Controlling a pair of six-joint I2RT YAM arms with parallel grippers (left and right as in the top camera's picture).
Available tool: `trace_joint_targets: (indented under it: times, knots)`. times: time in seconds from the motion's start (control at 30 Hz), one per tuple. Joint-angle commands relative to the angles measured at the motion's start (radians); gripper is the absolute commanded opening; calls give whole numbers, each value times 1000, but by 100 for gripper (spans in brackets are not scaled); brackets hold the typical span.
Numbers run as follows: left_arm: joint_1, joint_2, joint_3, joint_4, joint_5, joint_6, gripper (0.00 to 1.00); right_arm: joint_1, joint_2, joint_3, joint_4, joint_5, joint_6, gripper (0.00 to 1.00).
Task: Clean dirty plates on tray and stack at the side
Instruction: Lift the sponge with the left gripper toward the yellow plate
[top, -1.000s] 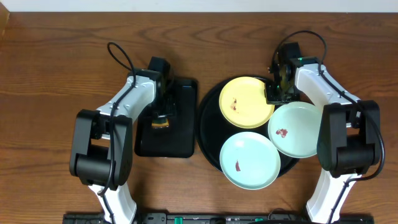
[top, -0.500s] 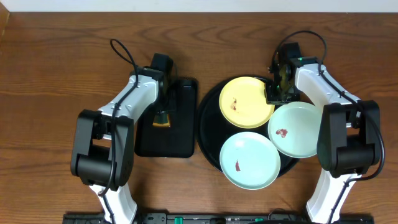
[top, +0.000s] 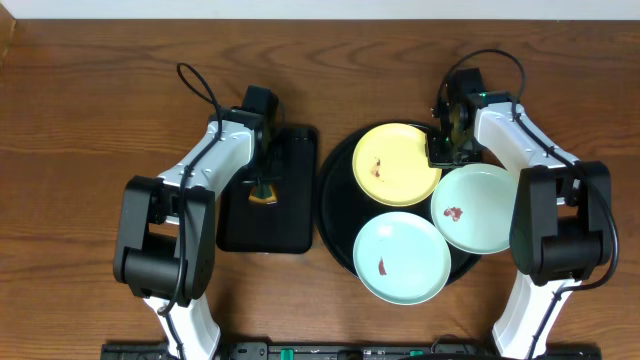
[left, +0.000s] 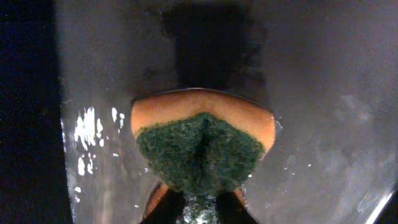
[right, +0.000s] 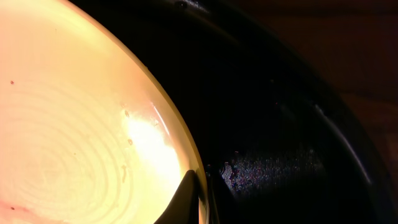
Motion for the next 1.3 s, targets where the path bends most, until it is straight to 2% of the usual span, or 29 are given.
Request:
trace_joint_targets:
  times: [0.0, 0.03, 0.07, 0.13, 0.23, 0.3, 0.33, 0.5, 0.9, 1.27]
  knots:
    - [-6, -22, 5, -3, 12, 2, 9, 18, 1, -7, -2, 21, -9, 4]
    - [-6, -22, 5, -3, 22, 2, 9, 18, 1, -7, -2, 21, -9, 4]
    - [-6, -22, 5, -3, 30, 2, 15, 18, 1, -7, -2, 21, -9, 4]
    - [-7, -22, 4, -3, 41, 1, 33, 18, 1, -7, -2, 21, -10, 4]
    - [-11, -22, -6, 0, 39, 2, 43, 18, 1, -7, -3, 21, -9, 4]
    - [-12, -17, -17, 6, 39, 2, 43, 18, 1, -7, -3, 21, -9, 4]
    - [-11, -13, -19, 8, 39, 2, 41, 18, 1, -7, -2, 21, -9, 4]
    - [-11, -8, -15, 19, 31, 2, 9, 18, 0, -7, -2, 21, -10, 4]
    - [-11, -139, 28, -63, -87, 2, 8, 18, 1, -7, -2, 21, -9, 4]
    - [-13, -157, 28, -58, -82, 2, 7, 18, 1, -7, -2, 21, -9, 3]
